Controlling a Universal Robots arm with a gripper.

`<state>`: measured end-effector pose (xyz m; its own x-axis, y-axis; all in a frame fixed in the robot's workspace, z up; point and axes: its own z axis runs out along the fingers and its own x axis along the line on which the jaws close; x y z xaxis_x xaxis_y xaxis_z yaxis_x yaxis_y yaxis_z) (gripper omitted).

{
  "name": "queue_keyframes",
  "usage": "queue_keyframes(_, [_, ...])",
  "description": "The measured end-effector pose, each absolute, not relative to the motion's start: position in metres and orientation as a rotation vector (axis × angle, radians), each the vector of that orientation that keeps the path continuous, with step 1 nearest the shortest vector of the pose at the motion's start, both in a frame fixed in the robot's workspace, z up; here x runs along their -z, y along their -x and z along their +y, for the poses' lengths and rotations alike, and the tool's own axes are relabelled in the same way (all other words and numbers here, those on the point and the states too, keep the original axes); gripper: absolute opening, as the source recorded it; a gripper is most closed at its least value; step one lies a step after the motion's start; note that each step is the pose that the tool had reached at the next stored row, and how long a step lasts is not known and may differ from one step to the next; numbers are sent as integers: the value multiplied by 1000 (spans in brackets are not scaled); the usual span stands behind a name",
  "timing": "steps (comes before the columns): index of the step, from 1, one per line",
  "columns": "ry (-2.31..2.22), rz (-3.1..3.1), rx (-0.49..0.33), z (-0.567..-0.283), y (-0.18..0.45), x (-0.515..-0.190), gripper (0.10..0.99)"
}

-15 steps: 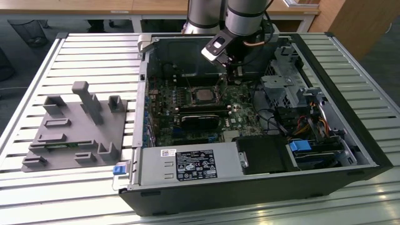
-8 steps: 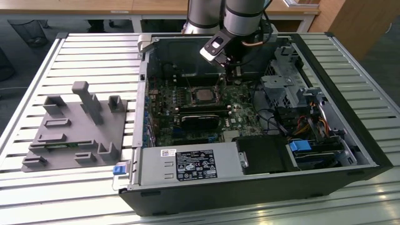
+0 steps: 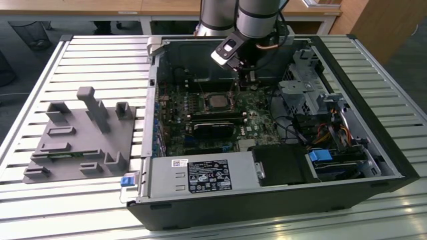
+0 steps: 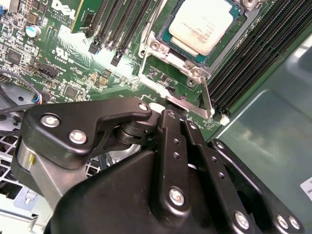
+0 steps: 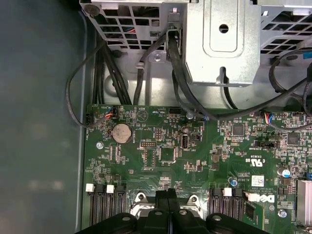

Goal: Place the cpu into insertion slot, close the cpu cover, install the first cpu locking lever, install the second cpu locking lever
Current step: 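Close the cpu cover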

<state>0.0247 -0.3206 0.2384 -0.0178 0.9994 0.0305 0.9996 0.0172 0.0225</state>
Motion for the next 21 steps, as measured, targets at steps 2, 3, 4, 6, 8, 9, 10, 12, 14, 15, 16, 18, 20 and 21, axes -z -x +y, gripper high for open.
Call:
queue_keyframes(2, [2197, -2236, 59, -321, -23, -238, 118])
queue_keyframes(3, [2197, -2236, 59, -321, -23, -238, 118])
queue_keyframes(4, [2197, -2236, 59, -321, -22, -238, 118])
queue_keyframes(6, [2197, -2236, 59, -321, -22, -238, 118])
queue_keyframes(8, [2197, -2236, 59, -321, -22, -238, 118])
queue_keyframes(9, [2197, -2236, 59, -321, -21, -238, 118])
queue_keyframes(10, [2197, -2236, 59, -321, -18, -238, 118])
queue_keyframes(12, [2197, -2236, 59, -321, -16, -238, 118])
queue_keyframes(14, [2197, -2236, 59, -321, -16, -238, 118])
queue_keyframes(15, [2197, -2236, 59, -321, -16, -238, 118])
queue_keyframes(16, [2197, -2236, 59, -321, -16, -238, 118])
queue_keyframes(18, [2197, -2236, 59, -321, -16, -238, 118])
queue_keyframes(20, [2197, -2236, 59, -321, -16, -238, 118])
queue_keyframes(21, [2197, -2236, 59, -321, -15, -238, 118])
